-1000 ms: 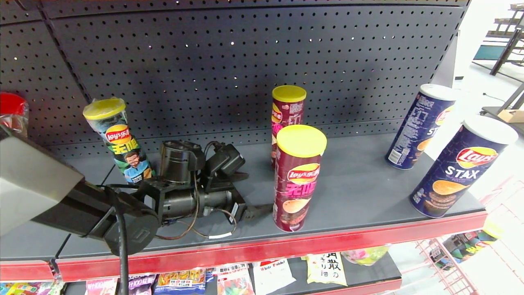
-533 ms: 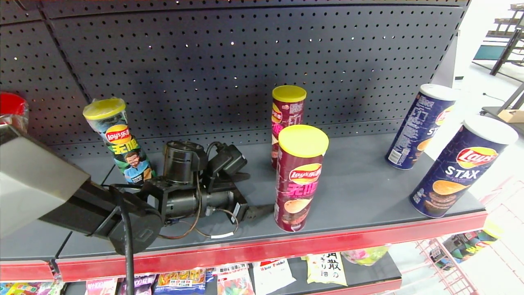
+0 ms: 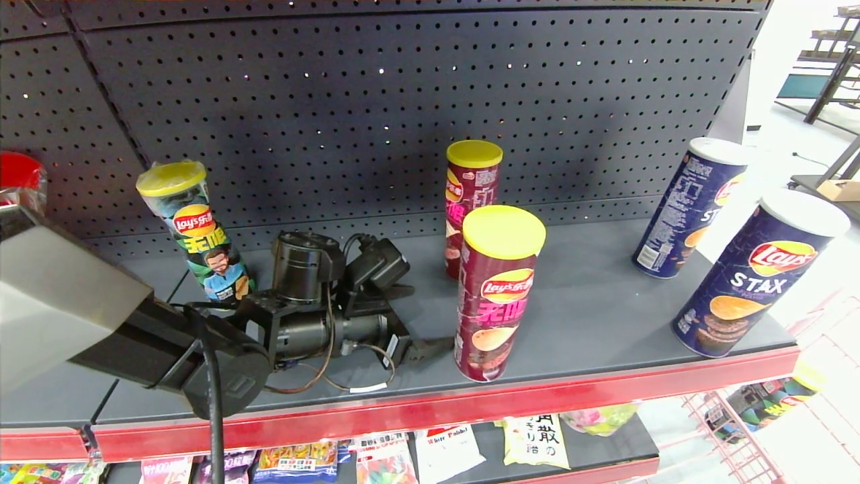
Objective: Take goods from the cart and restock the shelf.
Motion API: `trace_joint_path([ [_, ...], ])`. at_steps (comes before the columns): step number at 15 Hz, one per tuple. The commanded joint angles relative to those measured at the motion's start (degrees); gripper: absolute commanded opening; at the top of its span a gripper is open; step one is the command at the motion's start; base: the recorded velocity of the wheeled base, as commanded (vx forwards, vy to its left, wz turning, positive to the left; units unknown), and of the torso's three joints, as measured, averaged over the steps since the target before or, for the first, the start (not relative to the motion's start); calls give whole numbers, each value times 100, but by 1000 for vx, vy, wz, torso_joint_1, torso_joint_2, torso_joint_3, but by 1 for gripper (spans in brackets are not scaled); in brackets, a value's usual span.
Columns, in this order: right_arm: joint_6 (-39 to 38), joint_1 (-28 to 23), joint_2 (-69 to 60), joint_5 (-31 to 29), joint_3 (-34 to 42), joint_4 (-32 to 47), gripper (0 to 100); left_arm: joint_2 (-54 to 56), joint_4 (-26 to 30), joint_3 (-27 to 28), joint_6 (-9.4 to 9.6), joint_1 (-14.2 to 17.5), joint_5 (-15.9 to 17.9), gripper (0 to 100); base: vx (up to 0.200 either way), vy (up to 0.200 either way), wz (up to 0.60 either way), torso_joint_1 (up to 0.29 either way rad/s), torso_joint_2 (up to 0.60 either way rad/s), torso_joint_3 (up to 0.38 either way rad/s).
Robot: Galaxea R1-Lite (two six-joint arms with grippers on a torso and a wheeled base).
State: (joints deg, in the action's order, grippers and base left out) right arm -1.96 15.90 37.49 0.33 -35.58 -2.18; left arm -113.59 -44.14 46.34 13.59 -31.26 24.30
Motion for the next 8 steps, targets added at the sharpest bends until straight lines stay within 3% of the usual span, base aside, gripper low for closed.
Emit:
trace_joint_path([
  [1, -6, 1, 4, 2, 25, -2, 100, -31, -15, -11, -6, -3, -4, 100, 0, 0, 0, 0, 0, 0],
  [6, -6, 1, -22, -7, 69, -2, 100, -31, -24, -37, 3, -3, -4, 100, 0, 0, 0, 0, 0, 0],
  [8, -6, 1, -31, -7, 113, -2, 100, 223, -33, -336, 3, 146, -4, 100, 0, 0, 0, 0, 0, 0],
])
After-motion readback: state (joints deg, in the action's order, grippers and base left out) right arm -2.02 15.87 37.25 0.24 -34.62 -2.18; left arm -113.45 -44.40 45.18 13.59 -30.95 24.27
